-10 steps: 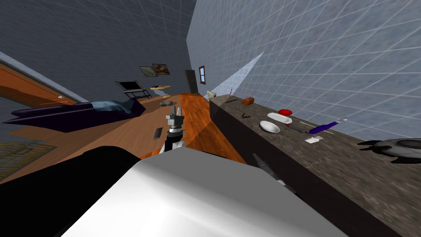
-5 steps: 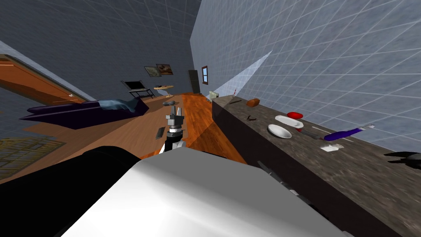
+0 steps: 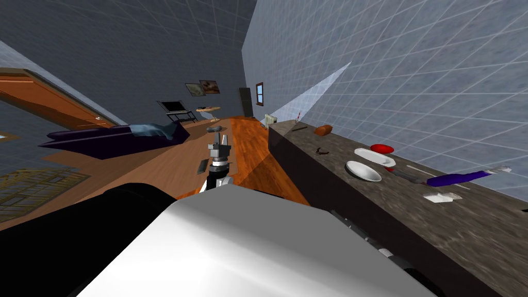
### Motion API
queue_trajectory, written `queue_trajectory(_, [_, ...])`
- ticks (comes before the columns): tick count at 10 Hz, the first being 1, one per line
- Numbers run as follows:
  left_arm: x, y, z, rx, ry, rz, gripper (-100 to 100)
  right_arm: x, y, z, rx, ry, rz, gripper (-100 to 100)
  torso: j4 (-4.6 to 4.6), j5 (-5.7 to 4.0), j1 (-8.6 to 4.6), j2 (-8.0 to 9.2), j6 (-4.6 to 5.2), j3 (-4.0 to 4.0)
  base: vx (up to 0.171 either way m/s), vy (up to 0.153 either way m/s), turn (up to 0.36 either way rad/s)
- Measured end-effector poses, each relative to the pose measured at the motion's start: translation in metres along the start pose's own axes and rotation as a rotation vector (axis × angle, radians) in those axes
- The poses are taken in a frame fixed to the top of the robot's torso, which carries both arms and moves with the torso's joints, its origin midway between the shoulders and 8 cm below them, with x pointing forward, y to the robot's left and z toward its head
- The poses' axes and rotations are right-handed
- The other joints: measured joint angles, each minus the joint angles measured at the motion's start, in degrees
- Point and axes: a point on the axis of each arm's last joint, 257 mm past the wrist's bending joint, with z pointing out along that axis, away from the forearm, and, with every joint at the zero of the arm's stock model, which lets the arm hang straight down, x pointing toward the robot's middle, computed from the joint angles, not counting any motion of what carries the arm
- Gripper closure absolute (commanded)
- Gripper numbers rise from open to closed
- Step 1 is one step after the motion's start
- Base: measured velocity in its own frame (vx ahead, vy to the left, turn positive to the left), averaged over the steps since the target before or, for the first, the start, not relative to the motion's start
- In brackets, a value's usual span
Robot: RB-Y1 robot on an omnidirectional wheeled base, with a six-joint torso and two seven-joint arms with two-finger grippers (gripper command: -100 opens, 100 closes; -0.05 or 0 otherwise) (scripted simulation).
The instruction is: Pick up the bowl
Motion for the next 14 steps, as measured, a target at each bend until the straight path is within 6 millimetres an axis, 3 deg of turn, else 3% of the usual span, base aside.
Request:
queue_trajectory(7, [0.000,0.000,0.000,0.000,0.000,0.000,0,-0.014,-0.076,-0.041,0.141,0.154,-0.231,-100,0.01,-0.03,-0.08,0.03,-0.01,0.02,0.066,0.046,0.047])
queue_trajectory(14, [0.000,0.000,0.000,0.000,0.000,0.000,0,-0.069,-0.126,-0.071,0.242,0.268,-0.462,-100,0.01,-0.06,-0.21,0.04,0.01,0.02,0.068,0.015,0.045])
